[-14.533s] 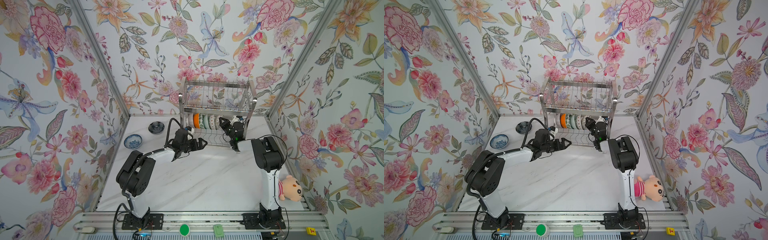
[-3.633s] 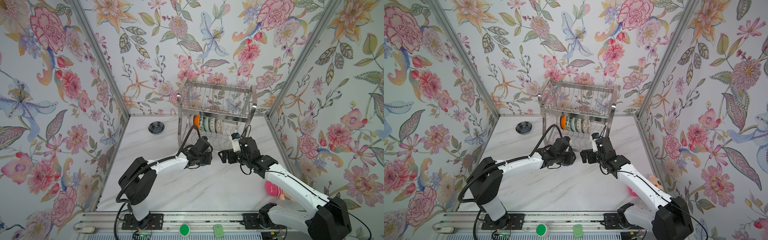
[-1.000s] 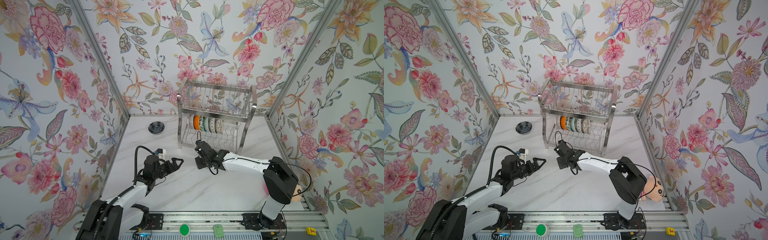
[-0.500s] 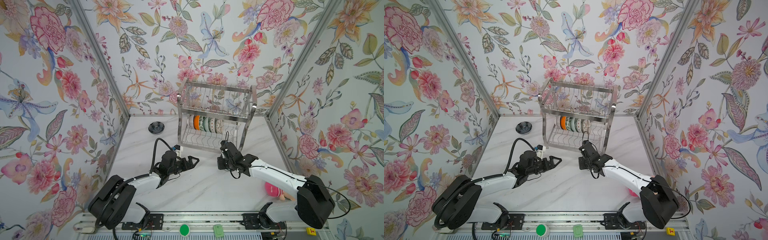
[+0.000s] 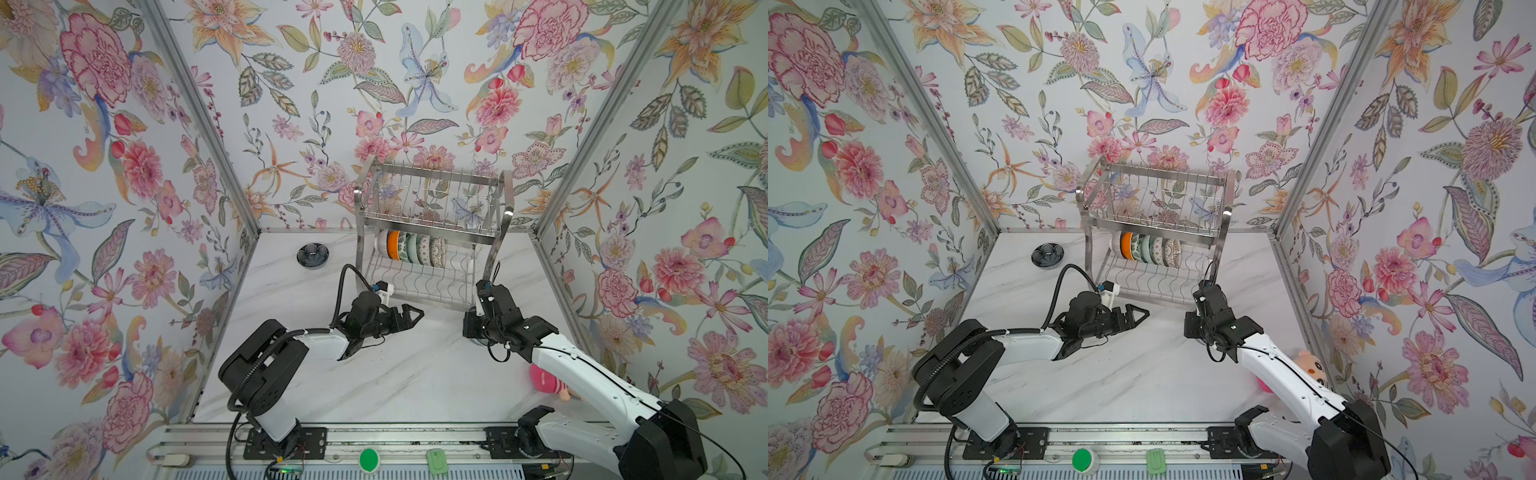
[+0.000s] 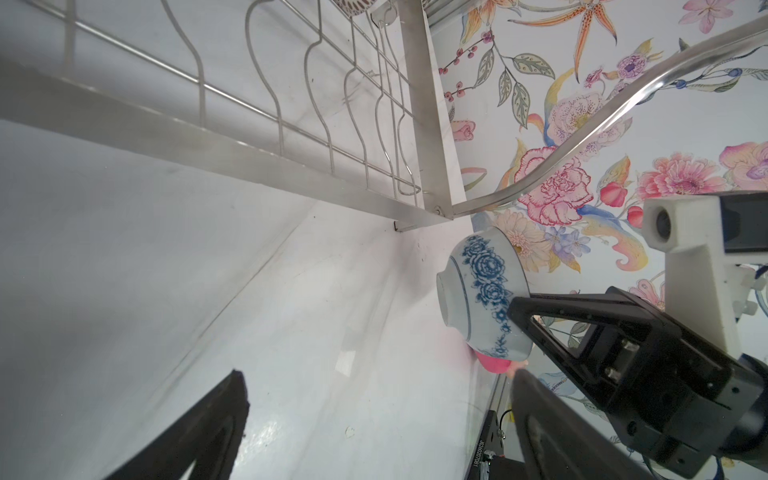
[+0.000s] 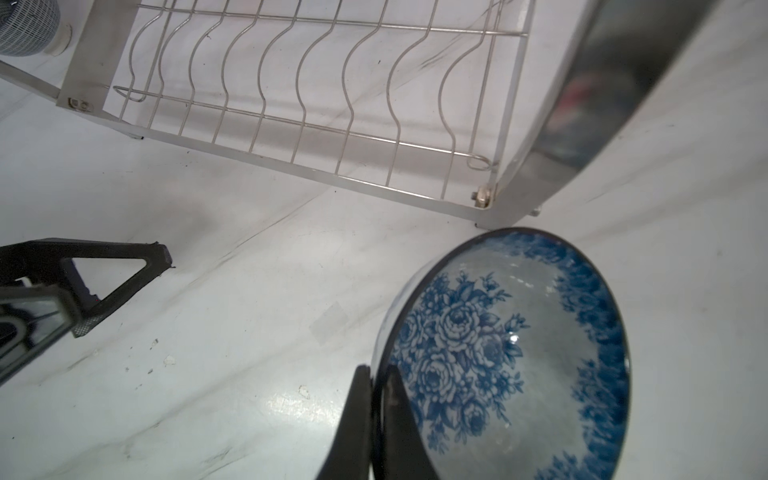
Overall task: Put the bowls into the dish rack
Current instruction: 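Lift the blue rose bowl with the right gripper toward the rack, then lower the blue rose bowl upright into the rack slot beside the other bowls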
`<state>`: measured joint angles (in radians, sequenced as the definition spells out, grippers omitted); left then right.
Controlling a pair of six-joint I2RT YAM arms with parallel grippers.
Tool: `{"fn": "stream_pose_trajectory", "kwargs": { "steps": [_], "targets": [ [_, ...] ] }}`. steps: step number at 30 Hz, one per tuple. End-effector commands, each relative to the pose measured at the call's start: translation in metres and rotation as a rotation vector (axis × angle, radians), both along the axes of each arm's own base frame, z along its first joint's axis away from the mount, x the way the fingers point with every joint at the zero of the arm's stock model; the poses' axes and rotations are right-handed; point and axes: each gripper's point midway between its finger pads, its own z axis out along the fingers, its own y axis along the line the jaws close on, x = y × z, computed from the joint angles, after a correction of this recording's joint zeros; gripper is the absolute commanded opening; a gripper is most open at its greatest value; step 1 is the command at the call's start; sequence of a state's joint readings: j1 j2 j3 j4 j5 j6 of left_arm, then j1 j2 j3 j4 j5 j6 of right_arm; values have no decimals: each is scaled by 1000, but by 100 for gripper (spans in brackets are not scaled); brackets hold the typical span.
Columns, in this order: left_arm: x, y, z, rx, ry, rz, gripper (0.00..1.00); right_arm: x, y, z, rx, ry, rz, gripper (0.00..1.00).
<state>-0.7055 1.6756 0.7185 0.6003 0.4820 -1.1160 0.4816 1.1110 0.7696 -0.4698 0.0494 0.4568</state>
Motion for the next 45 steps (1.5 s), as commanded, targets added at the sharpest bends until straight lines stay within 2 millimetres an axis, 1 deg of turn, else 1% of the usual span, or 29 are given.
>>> {"fn": "stream_pose_trajectory", "kwargs": {
  "steps": [1, 8, 15, 20, 24, 27, 31, 36, 39, 42, 45],
  "targets": [
    [6, -15, 13, -25, -32, -11, 99, -1, -11, 7, 10, -14, -11, 0],
    [9, -30, 17, -34, -40, -16, 99, 7, -47, 18, 28, -17, -111, 0],
    [17, -45, 31, -74, -58, 4, 99, 17, -93, 31, 65, -43, -255, 0],
    [28, -58, 47, -82, -103, 35, 99, 35, -116, 50, 134, -77, -322, 0],
    [37, -71, 51, -92, -115, 45, 99, 62, -129, 73, 246, -132, -384, 0],
    [44, -79, 52, -91, -117, 56, 99, 84, -133, 86, 306, -164, -404, 0],
    [51, -87, 57, -95, -128, 68, 99, 111, -134, 94, 385, -183, -409, 0],
    [59, -95, 60, -102, -135, 76, 99, 142, -124, 104, 495, -214, -368, 0],
    [64, -101, 60, -100, -132, 74, 99, 160, -116, 113, 556, -252, -314, 0],
    [67, -104, 63, -97, -135, 70, 99, 174, -113, 119, 603, -273, -286, 0],
    [69, -107, 67, -75, -153, 62, 99, 186, -105, 125, 660, -291, -245, 0]
  ]
}}
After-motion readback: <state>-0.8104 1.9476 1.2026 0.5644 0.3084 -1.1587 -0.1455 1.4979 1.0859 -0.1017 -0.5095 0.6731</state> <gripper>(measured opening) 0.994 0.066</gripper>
